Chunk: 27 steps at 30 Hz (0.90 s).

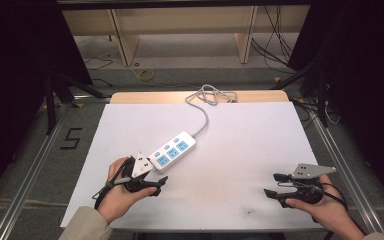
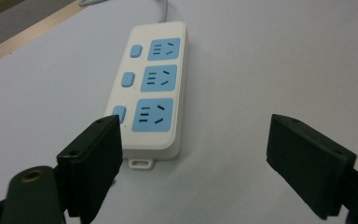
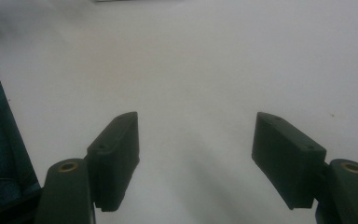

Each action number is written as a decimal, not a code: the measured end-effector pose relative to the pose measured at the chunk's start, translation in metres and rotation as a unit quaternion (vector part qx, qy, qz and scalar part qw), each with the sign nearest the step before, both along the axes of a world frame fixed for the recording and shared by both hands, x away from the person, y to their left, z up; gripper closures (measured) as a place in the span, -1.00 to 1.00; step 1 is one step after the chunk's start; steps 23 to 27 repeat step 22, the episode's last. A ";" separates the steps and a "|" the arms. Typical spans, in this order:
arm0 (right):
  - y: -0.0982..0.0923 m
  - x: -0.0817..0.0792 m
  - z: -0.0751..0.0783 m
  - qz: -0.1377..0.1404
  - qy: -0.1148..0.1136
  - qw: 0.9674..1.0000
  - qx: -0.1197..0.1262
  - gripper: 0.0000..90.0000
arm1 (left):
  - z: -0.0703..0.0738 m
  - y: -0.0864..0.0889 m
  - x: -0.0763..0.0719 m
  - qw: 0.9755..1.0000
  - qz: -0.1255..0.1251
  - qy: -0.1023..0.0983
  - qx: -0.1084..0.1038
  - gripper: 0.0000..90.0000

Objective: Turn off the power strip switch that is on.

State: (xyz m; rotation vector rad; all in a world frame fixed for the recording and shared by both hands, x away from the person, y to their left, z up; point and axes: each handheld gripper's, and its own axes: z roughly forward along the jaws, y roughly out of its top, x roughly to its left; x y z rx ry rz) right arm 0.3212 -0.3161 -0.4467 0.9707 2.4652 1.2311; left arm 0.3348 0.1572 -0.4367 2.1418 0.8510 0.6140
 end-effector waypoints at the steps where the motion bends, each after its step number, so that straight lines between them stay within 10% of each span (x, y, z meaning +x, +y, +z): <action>1: 0.000 0.000 0.000 0.000 0.000 1.000 0.000 -0.28 | -0.002 0.002 -0.002 1.000 0.000 -0.001 0.002 -0.61; 27: 0.000 0.001 0.000 0.000 -0.002 1.000 -0.001 -0.28 | -0.016 0.011 -0.015 1.000 0.001 0.001 0.030 -0.64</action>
